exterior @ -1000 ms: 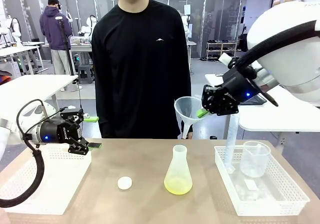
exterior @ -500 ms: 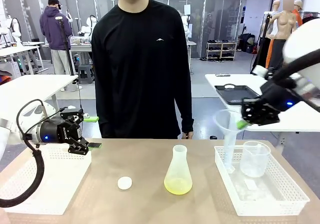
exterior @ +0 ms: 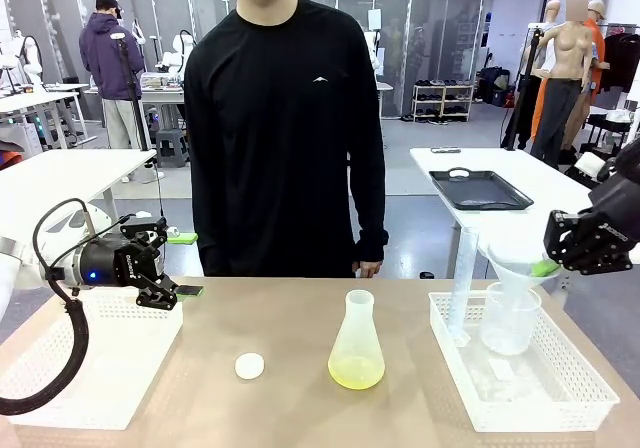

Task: Prepare the solutions needed for the experiment.
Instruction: Once the solution is in the Big flask , pick up the Plastic Funnel and place it back into the right Organizing basket.

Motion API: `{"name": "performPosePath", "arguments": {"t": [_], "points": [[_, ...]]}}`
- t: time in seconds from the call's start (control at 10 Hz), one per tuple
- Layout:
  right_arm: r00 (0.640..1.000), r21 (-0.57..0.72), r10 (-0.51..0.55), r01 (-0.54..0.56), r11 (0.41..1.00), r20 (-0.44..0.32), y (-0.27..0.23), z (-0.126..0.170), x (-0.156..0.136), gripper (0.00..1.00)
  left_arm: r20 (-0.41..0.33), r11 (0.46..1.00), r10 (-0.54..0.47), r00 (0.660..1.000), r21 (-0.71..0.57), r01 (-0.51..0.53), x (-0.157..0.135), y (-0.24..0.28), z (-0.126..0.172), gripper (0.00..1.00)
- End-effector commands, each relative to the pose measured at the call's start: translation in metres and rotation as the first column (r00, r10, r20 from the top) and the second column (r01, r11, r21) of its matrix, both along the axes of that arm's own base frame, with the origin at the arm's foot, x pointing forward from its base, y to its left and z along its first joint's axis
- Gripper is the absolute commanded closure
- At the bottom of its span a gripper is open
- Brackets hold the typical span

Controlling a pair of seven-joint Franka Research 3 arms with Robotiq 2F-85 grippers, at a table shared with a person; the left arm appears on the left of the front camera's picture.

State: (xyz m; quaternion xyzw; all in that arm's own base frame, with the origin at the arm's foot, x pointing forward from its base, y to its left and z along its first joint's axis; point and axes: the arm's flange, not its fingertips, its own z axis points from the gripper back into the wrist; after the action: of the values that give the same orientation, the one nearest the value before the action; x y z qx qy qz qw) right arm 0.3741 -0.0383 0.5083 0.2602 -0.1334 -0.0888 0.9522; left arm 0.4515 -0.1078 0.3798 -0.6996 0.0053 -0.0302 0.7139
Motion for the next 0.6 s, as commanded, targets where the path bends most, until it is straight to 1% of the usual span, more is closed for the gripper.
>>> {"name": "performPosePath", "arguments": {"t": [0.0, 0.1, 0.2, 0.3, 0.5], "points": [[0.999, -0.081, -0.019, 0.015, 0.997, -0.043, 0.001, -0.015, -0.002, 1.00, -0.006, 1.000, -0.005, 1.000, -0.006, 0.005, 0.000, 0.000, 0.002, 0.00], [0.998, -0.098, -0.036, 0.031, 0.995, -0.057, 0.001, -0.033, -0.001, 1.00, -0.006, 1.000, -0.005, 1.000, -0.006, 0.005, 0.000, 0.000, 0.002, 0.00], [0.995, -0.088, -0.017, 0.009, 0.996, -0.094, 0.002, -0.052, 0.000, 1.00, -0.006, 1.000, -0.005, 1.000, -0.006, 0.005, 0.000, 0.000, 0.002, 0.00], [0.993, -0.116, -0.044, 0.032, 0.993, -0.105, 0.002, -0.069, 0.004, 1.00, -0.006, 1.000, -0.005, 1.000, -0.006, 0.005, 0.000, 0.000, 0.002, 0.00], [0.992, -0.127, -0.057, 0.042, 0.991, -0.114, 0.005, -0.090, 0.011, 1.00, -0.006, 1.000, -0.005, 1.000, -0.006, 0.005, 0.000, 0.000, 0.002, 0.00]]}}
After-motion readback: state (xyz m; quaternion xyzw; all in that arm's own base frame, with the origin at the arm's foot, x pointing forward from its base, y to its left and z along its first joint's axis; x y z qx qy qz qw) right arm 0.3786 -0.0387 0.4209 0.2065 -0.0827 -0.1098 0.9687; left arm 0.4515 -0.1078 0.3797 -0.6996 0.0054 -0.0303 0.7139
